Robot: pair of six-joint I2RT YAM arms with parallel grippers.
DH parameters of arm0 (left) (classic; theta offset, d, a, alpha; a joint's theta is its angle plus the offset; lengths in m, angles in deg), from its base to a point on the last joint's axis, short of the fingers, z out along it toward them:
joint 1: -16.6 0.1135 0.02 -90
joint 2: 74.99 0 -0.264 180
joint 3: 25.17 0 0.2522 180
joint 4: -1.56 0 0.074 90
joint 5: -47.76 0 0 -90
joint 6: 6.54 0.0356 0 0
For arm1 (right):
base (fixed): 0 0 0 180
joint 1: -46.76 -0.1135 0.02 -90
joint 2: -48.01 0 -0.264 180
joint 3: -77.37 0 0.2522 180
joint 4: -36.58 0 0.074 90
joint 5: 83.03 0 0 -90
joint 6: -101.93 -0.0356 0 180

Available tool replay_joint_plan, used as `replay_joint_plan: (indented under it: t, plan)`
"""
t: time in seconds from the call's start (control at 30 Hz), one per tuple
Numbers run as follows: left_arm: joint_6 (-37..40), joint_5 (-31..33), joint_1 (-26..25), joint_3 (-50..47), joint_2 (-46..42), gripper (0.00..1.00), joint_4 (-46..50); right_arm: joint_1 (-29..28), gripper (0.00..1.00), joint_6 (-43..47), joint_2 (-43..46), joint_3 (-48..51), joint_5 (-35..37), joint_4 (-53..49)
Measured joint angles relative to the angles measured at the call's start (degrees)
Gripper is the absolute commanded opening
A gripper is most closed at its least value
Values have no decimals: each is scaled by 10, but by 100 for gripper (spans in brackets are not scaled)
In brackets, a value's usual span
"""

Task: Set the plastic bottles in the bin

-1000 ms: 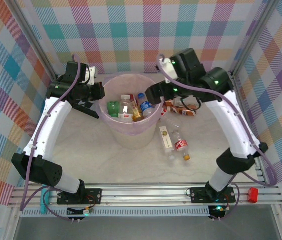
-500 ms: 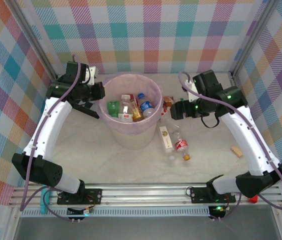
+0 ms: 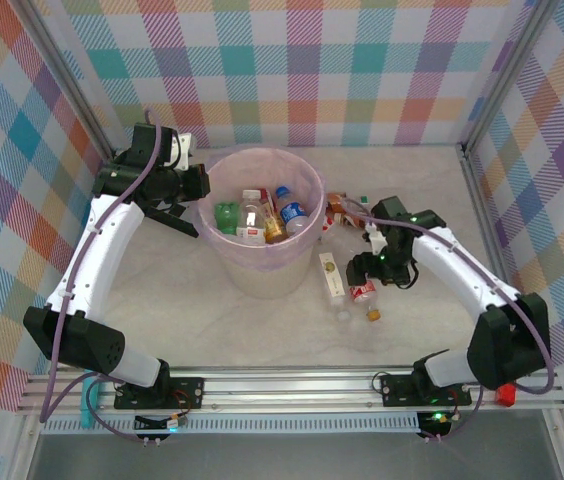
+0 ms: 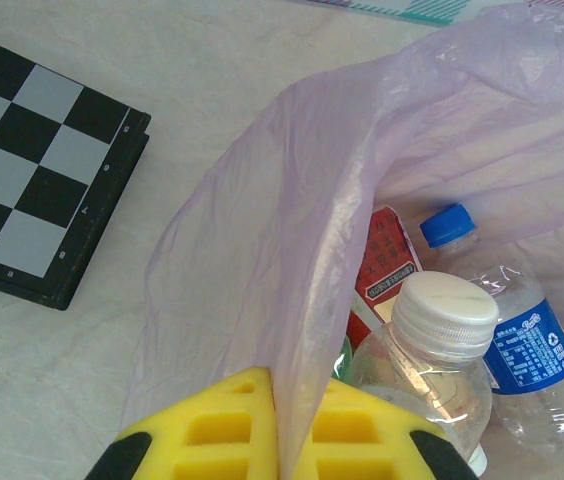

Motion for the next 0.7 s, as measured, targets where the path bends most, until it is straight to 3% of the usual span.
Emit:
replay_joint_plan:
  t: [0.4, 0.7]
  plan:
    - [0, 0, 0, 0, 0, 0, 0, 30, 77, -11, -83, 92, -8, 122]
    - [0, 0, 0, 0, 0, 0, 0, 46, 64, -25, -104, 109, -9, 166]
